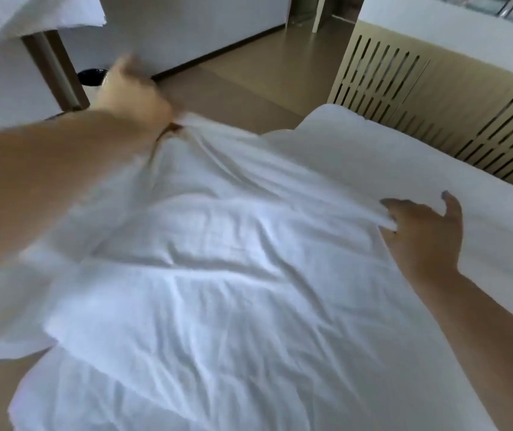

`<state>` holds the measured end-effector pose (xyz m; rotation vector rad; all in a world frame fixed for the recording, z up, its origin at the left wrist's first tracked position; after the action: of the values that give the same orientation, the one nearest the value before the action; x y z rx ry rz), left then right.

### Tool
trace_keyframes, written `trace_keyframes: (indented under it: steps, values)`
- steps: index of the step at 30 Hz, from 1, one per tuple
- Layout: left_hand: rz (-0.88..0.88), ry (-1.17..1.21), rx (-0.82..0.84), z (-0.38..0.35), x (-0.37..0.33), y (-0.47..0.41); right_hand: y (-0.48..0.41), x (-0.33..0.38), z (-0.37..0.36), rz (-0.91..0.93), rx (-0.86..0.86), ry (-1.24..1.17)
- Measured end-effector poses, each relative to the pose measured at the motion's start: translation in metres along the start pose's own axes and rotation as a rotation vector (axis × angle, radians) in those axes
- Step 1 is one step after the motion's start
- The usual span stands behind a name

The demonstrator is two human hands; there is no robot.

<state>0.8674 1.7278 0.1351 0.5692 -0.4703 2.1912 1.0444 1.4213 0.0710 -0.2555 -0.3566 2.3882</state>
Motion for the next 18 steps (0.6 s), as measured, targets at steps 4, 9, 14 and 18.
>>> trace_keyframes:
  steps: [4,9,14,18]
  values:
    - [0.187,0.286,-0.082,0.032,-0.051,-0.057,-0.033,-0.005,-0.01,-0.307,0.193,0.008]
    - [-0.038,0.657,0.256,-0.057,-0.165,0.015,0.021,0.013,-0.096,-0.262,0.698,-0.1]
    - [-0.048,0.755,0.589,-0.14,-0.212,0.032,0.037,0.014,-0.164,-0.293,0.903,-0.148]
    - [-0.081,0.702,0.601,-0.159,-0.234,0.01,0.018,0.009,-0.192,-0.311,0.94,-0.113]
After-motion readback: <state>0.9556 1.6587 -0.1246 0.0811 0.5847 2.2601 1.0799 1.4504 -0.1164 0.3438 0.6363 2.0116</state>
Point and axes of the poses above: each hand's wrist, its own y-axis away from the middle knuckle, its own z-axis out of the back of the hand, x = y × z, the point moved 1 cm from there along -y, towards the middle knuckle, and after that the axes turned 5 degrees about x, right-handed, at the moved point
